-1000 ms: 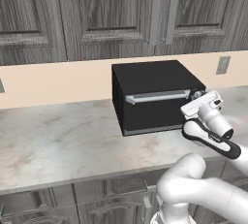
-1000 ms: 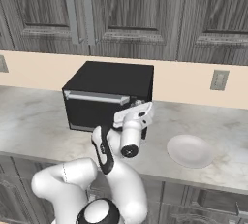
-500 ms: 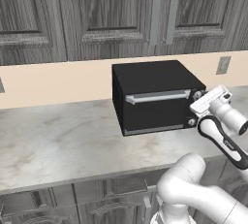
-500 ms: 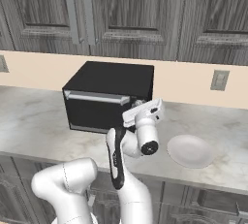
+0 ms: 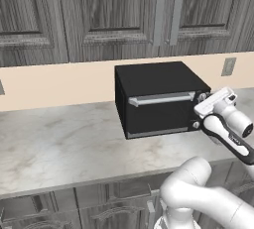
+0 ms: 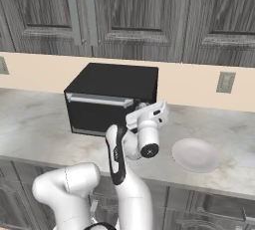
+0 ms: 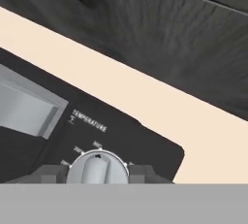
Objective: Pull the toaster oven rack outwards. Pick up the baguette from the plate and place it on the toaster oven rack. Close the toaster oven door fully and set the temperature to the lowest setting.
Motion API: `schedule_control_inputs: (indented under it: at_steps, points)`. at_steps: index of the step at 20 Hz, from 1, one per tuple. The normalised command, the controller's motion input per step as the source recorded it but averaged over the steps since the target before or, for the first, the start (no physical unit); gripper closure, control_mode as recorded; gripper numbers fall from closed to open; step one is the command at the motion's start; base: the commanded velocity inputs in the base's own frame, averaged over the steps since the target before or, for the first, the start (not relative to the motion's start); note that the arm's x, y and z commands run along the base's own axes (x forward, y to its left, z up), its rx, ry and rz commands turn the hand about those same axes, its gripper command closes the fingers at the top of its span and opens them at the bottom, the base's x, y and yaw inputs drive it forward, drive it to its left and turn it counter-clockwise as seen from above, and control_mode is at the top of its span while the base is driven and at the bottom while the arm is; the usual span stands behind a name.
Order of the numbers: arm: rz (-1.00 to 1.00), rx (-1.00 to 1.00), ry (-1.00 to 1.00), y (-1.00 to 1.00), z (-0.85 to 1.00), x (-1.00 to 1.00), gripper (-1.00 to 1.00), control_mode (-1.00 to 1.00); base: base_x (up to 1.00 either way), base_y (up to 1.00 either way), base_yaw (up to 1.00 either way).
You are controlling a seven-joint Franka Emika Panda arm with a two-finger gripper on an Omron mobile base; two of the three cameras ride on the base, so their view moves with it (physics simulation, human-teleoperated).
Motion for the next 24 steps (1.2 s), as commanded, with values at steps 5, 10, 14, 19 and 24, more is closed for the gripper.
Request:
schedule_control_inputs:
  at_steps: [5,10,14,19,24]
  points:
    - [0.11,-0.36,0.11,-0.64,0.35,0.01,1.00,-1.00,0.00,0.00,0.00]
    - [0.28,-0.42,0.12,-0.47,0.12,0.09,1.00,-1.00,0.00,0.00,0.00]
    - [0.16,-0.12,0.03,-0.09,0.00,-0.01,1.00,-1.00,0.00,0.00,0.00]
    - [0.00,0.00,0.00,0.00,0.00,0.00,1.00,-1.00,0.00,0.00,0.00]
    - [0.03,0.00,0.06,0.00,0.00,0.05,1.00,-1.00,0.00,0.00,0.00]
